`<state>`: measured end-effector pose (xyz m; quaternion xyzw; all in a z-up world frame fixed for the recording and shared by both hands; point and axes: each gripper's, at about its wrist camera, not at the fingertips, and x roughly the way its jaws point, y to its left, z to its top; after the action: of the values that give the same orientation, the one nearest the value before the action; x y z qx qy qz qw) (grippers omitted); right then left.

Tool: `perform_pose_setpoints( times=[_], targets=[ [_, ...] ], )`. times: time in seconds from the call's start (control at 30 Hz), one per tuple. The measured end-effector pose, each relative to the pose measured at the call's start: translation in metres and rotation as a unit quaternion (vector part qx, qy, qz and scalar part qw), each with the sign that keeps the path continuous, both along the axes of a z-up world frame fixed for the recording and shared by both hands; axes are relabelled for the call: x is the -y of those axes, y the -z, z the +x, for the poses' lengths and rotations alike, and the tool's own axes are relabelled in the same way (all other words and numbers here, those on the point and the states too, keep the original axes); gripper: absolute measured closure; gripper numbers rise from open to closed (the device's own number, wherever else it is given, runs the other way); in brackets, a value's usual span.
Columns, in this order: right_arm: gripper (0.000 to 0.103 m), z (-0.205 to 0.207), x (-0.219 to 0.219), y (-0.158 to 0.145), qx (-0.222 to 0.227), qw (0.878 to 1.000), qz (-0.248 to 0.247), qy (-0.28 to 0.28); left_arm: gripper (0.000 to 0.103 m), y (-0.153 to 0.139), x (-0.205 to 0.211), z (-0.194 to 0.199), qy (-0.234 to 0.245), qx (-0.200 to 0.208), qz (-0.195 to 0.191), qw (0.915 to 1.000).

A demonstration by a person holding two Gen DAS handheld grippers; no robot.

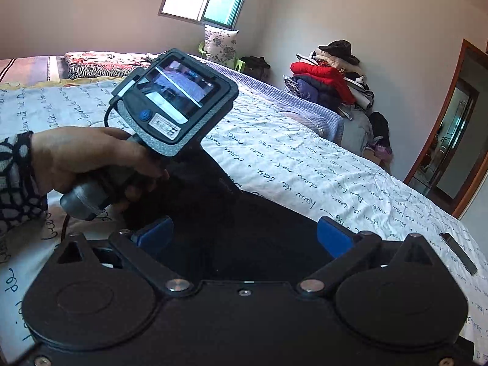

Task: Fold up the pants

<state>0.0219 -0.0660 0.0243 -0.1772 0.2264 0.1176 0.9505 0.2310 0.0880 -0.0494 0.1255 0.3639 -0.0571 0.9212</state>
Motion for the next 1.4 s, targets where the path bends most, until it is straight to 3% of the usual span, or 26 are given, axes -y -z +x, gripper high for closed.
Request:
perform_pose_setpoints(
  times=[0.13, 0.5, 0.63, 0.83, 0.97, 1.03, 1.13, 1.2, 1.3, 1.4],
  targets=[
    [0.001, 0.004, 0.0, 0.0, -0.002, 1.0, -0.007, -0.002, 0.0, 0.001, -0.005, 0.003, -0.007, -0.011, -0.02, 0.9997],
    [0.0, 0.01, -0.029, 0.007, -0.008, 0.998, -0.047, -0.041, 0.0, -0.005, -0.008, 0.0, -0.006, 0.009, -0.007, 0.9999],
    [0.0, 0.011, -0.036, 0.009, -0.021, 0.997, -0.058, -0.053, 0.0, -0.003, -0.011, 0.01, -0.014, -0.016, -0.022, 0.9995],
    [0.001, 0.007, -0.038, 0.006, 0.01, 0.995, -0.084, -0.05, 0.0, -0.015, -0.02, 0.001, -0.025, -0.007, -0.032, 0.9991],
    [0.001, 0.006, -0.052, 0.009, 0.045, 0.986, -0.146, -0.062, 0.0, -0.045, -0.057, -0.019, -0.078, 0.048, -0.039, 0.995],
    [0.004, 0.006, -0.068, 0.014, 0.059, 0.978, -0.183, -0.083, 0.0, -0.055, -0.083, -0.024, -0.115, 0.055, -0.035, 0.9913],
    [0.014, 0.002, -0.095, 0.027, 0.066, 0.962, -0.23, -0.135, 0.0, -0.062, -0.125, -0.029, -0.166, 0.031, -0.067, 0.9833],
    [0.033, -0.002, -0.113, 0.039, 0.067, 0.948, -0.266, -0.159, 0.001, -0.062, -0.151, -0.035, -0.182, 0.004, -0.112, 0.9768],
    [0.049, -0.004, -0.128, 0.055, 0.064, 0.929, -0.321, -0.171, 0.001, -0.056, -0.18, -0.048, -0.185, -0.027, -0.186, 0.9647],
    [0.062, -0.008, -0.131, 0.063, 0.041, 0.918, -0.347, -0.185, 0.001, -0.051, -0.191, -0.061, -0.183, -0.041, -0.226, 0.956]
  ],
)
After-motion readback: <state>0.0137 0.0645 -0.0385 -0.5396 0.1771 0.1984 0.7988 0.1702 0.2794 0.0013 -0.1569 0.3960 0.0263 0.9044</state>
